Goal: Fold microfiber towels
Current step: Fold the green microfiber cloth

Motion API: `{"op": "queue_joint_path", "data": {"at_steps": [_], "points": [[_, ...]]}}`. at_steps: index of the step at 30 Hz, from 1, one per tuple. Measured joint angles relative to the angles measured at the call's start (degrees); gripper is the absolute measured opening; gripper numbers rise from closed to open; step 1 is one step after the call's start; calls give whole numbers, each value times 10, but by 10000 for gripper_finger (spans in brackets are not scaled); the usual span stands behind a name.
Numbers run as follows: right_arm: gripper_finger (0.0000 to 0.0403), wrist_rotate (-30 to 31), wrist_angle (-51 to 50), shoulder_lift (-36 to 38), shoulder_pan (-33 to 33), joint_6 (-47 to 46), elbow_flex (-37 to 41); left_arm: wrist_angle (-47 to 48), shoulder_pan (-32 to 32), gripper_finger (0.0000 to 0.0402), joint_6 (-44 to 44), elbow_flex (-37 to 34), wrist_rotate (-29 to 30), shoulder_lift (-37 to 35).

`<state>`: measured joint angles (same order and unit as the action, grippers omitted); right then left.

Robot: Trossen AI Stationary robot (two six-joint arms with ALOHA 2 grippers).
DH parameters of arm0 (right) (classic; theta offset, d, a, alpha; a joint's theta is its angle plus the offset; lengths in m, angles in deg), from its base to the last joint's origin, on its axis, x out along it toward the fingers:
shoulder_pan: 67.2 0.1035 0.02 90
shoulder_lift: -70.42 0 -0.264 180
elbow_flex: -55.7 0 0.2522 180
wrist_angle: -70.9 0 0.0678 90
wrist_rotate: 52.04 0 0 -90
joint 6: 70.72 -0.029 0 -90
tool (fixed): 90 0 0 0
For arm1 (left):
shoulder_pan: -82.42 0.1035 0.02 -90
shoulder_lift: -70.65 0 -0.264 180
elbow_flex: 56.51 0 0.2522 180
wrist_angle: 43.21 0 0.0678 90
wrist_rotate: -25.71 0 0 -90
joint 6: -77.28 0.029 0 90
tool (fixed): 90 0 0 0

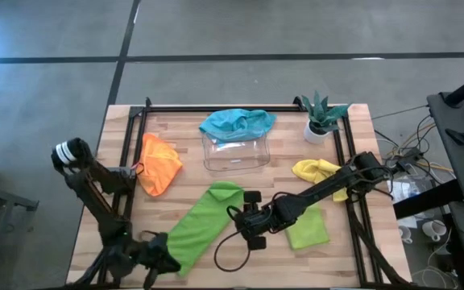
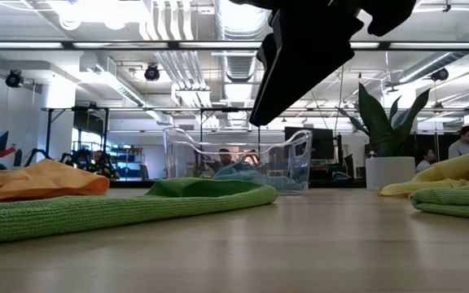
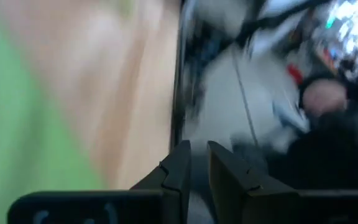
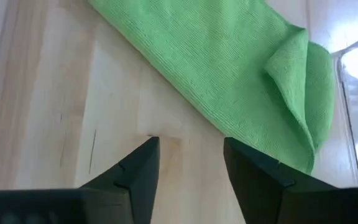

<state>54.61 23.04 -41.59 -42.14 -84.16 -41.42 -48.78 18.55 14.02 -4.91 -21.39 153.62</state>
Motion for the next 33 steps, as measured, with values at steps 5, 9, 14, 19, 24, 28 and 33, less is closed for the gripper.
{"op": "queue_joint_path", "data": {"at_steps": [5,9,14,19,24,28,33], "points": [[189,39,-73,5,-10,-15,0,-74,17,38,224,-5,119,-26],[182,69,-122,12,-26,-49,2,-77,57,38,231,-6,115,-2],[144,-24,-16,6,-44,-26,24,-76,102,38,186,-5,40,54],[50,-62,119,-25,-69,15,42,-71,110,38,130,-8,22,101],[13,-51,178,-81,-88,33,38,-72,110,38,59,-8,-5,134],[9,17,206,-115,-99,55,6,-70,110,38,10,-9,-54,167],[9,121,173,-115,-126,97,-26,-71,110,38,-50,-10,-98,204]]}}
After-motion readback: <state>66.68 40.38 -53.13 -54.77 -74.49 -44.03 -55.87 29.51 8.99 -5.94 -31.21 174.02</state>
